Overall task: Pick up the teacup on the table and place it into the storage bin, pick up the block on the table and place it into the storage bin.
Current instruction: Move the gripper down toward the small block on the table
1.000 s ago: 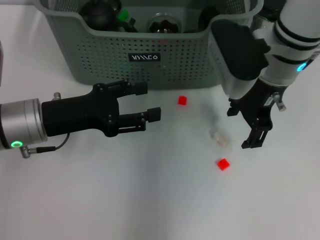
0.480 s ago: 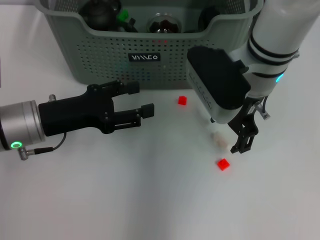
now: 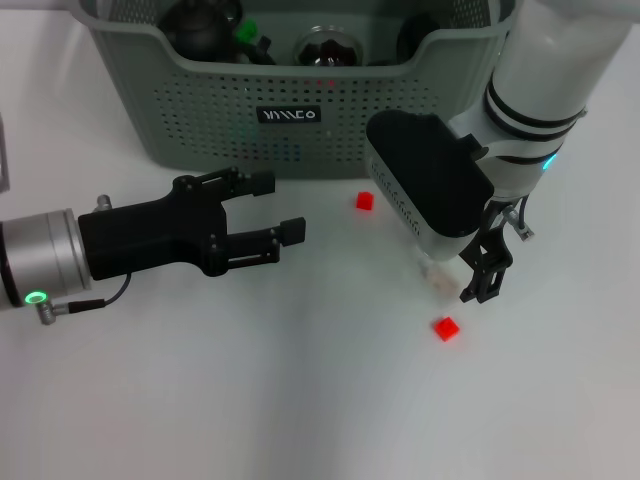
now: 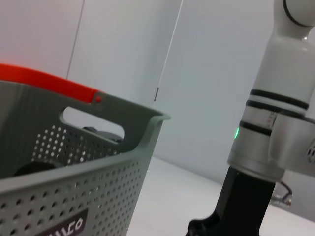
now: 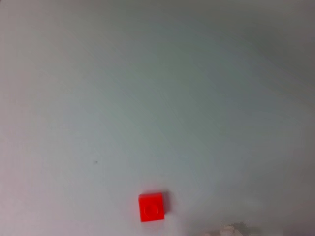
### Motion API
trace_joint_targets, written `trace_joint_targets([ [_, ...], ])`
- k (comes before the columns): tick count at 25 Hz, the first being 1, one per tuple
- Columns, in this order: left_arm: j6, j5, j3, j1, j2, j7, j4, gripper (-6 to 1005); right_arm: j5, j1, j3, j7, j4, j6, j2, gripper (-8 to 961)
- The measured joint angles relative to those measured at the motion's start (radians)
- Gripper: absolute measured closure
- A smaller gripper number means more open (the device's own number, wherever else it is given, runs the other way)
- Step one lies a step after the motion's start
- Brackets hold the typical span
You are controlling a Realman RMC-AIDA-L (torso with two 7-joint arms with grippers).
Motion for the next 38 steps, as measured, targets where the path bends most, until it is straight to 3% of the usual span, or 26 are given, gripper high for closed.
trace_joint_targets([
  [20, -0.096, 0.177, 0.002, -0.009, 0.004, -0.066, 0.063, 216, 0.035, 0.005, -0.06, 0.018, -0.001, 0.014, 0.005, 52],
  [33, -0.094, 0.171, -0.004, -0.008, 0.004, -0.068, 0.057, 216, 0.037, -0.003, -0.066, 0.019, 0.008, 0.024, 0.005, 193],
  [38, -0.091, 0.171, -0.005, -0.007, 0.003, -0.068, 0.057, 217, 0.037, -0.009, -0.072, 0.019, 0.008, 0.03, 0.005, 186],
])
